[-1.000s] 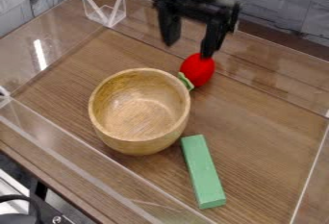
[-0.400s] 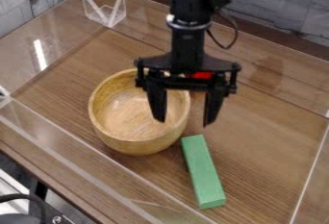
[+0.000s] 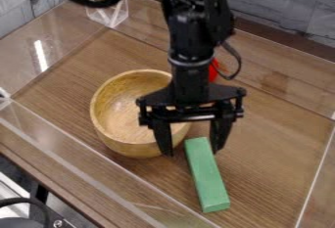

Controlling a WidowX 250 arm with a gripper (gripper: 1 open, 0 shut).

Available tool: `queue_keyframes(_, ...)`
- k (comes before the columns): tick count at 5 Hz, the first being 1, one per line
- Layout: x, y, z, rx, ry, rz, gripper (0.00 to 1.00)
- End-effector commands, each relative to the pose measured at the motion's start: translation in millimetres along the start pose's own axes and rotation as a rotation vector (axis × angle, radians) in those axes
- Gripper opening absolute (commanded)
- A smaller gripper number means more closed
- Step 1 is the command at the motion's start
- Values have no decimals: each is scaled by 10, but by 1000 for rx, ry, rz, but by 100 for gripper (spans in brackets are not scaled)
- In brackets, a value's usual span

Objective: Put the green object in the brown bowl

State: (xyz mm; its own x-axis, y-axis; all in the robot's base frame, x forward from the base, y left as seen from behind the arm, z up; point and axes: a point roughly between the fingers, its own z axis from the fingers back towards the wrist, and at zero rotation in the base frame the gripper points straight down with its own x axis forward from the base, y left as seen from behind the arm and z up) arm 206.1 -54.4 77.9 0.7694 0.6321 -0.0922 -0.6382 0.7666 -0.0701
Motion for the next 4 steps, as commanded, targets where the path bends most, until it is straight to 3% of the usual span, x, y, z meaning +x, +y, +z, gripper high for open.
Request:
queue_keyframes(1, -24, -44, -32, -60, -40, 59, 100)
queue_keyframes(2, -23, -62, -135, -83, -50, 104, 100)
queue_keyframes(4, 2, -93, -283, -87, -54, 152, 100)
